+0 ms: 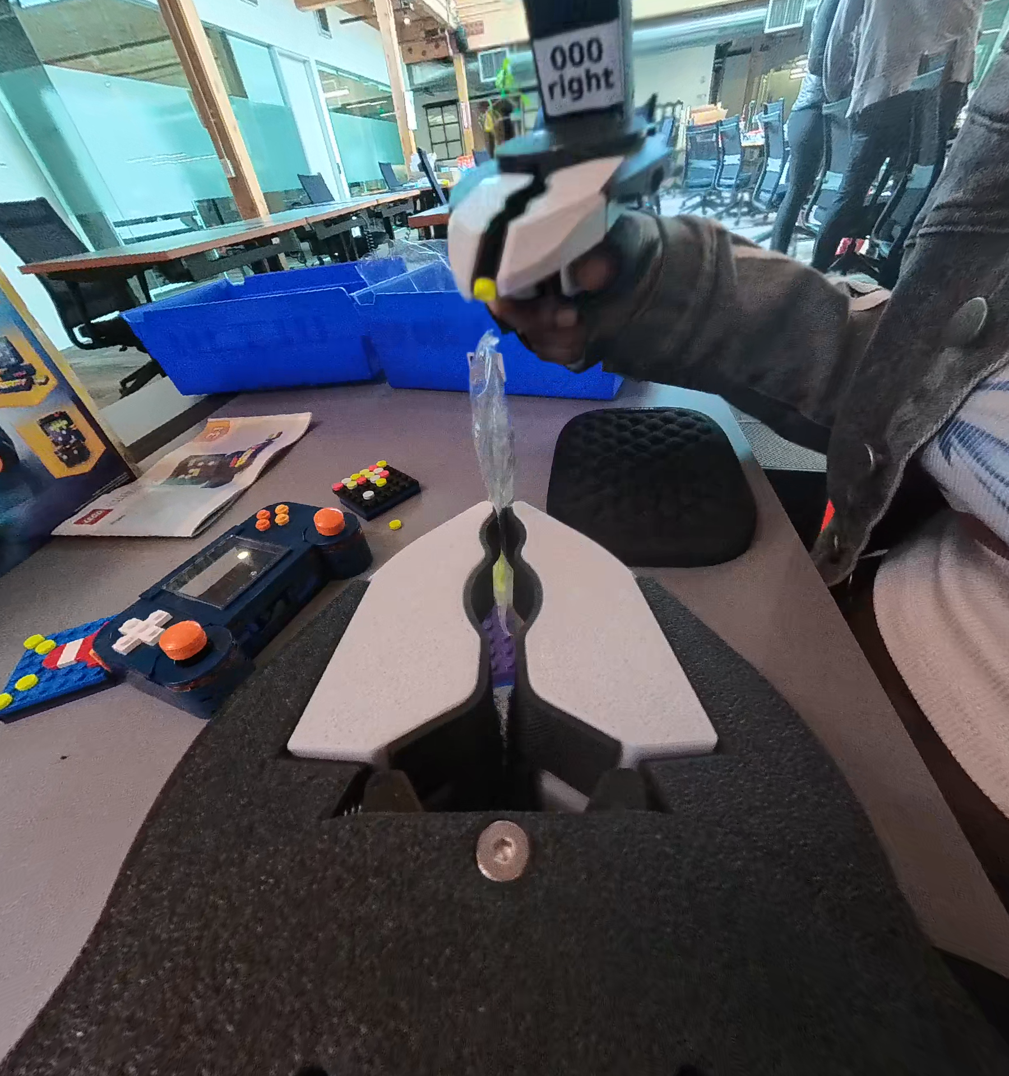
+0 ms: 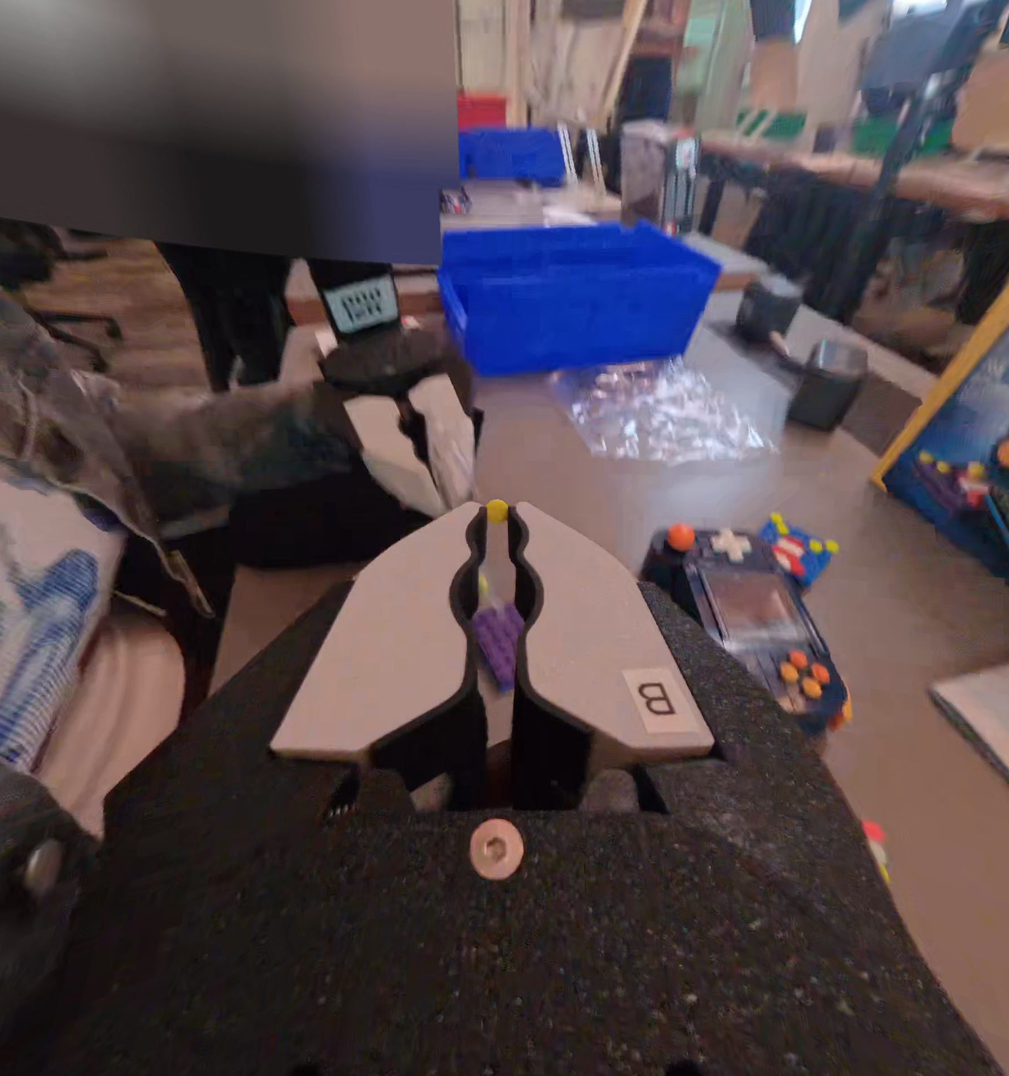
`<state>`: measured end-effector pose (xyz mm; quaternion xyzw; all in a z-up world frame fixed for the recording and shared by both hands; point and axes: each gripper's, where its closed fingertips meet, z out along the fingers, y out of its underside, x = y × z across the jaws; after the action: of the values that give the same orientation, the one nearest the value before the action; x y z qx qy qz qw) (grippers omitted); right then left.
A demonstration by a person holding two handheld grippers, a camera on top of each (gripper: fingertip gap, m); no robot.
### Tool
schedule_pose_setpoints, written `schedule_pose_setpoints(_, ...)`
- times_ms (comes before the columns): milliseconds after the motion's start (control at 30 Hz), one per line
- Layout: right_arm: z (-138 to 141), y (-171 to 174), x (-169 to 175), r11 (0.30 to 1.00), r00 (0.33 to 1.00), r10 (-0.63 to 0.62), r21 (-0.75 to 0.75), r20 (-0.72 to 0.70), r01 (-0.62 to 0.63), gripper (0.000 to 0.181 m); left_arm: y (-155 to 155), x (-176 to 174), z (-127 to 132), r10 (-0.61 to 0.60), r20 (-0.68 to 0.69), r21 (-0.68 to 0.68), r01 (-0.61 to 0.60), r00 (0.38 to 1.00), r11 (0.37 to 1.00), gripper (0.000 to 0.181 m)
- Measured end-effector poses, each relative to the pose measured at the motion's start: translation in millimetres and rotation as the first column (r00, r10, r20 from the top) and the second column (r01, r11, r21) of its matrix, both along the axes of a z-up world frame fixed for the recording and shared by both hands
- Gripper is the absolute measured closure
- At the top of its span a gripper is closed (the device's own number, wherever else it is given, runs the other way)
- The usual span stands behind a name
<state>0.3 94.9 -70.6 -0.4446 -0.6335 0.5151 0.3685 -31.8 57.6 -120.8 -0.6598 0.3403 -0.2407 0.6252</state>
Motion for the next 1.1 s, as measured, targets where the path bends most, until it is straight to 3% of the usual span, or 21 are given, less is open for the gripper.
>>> schedule_pose_setpoints(67, 18.6, -19.0, -7.1, 0.998, 0.996, 0.065, -0.002, -0.060, -0.065, 0.175, 0.1, -0.4, 0.5, 0.001, 0.004, 0.001, -0.001, 1.000, 1.000, 0.181)
schedule_pose_setpoints(167, 10.0, -32.8, -17.5, 0.994, 0.994, 0.105, 0.001, 0.007, -0.105, 0.175, 0.1, -1.2, 1.5, 0.002, 0.014, 0.001, -0.002, 1.000, 1.000, 0.181)
schedule_pose_setpoints(300, -9.1, -29.1, -24.0, 0.997, 0.993, 0.078, -0.027, 0.093, -0.076, 0.175, -0.5, -1.8, 3.0, 0.000, 0.024, 0.007, 0.000, 1.000, 1.000, 0.181)
schedule_pose_setpoints(533, -8.8, -23.5, -25.5, 0.998, 0.993, 0.049, -0.051, 0.104, -0.044, 0.175, -1.5, 4.4, -3.9, -0.009, -0.048, 0.014, 0.010, 0.999, 1.000, 0.181)
schedule_pose_setpoints(867, -27.0, -28.6, -29.9, 0.999, 0.974, 0.031, -0.039, 0.223, -0.023, 0.175, -1.9, 9.8, -10.4, 0.040, -0.175, 0.104, -0.022, 0.984, 0.994, 0.181)
schedule_pose_setpoints(1100, -23.1, -32.6, -27.6, 0.996, 0.975, 0.068, -0.073, 0.213, -0.054, 0.168, 0.2, 7.0, -8.4, 0.051, -0.149, 0.094, -0.037, 0.987, 0.995, 0.181)
